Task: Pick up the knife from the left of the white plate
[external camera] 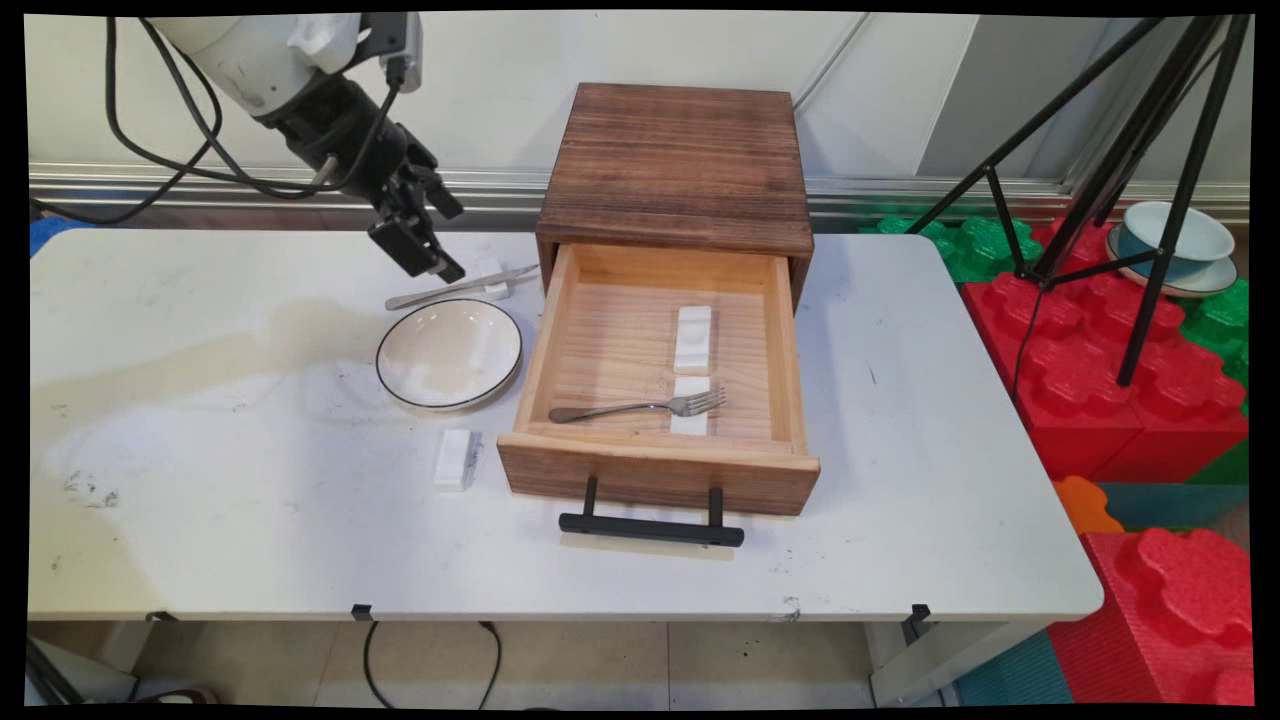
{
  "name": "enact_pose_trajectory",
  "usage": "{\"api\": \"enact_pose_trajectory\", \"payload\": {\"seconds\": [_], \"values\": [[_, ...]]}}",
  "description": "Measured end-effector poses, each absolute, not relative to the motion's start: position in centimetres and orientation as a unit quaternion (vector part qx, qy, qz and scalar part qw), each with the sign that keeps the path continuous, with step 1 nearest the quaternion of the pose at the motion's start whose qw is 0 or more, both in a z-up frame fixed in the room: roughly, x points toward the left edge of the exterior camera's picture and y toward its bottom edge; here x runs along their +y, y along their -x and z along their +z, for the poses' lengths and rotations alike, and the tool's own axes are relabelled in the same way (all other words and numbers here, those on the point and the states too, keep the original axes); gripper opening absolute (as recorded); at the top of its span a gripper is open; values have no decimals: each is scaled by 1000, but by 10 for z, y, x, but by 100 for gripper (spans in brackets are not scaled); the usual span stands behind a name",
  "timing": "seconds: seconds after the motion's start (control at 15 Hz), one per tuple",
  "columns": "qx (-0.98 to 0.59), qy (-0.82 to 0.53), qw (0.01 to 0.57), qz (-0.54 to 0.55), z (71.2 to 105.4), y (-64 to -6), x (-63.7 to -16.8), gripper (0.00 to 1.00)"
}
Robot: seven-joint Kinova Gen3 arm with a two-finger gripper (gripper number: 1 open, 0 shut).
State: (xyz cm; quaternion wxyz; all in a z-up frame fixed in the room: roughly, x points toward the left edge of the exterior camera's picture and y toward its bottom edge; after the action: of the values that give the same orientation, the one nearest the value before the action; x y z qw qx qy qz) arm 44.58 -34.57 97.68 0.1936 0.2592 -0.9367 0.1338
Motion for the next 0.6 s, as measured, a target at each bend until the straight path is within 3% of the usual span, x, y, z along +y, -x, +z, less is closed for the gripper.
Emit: {"api": "enact_pose_trajectory", "payload": {"seconds": [0.6], "values": [[-939,-274,138,154,941,-484,-371,100]]}}
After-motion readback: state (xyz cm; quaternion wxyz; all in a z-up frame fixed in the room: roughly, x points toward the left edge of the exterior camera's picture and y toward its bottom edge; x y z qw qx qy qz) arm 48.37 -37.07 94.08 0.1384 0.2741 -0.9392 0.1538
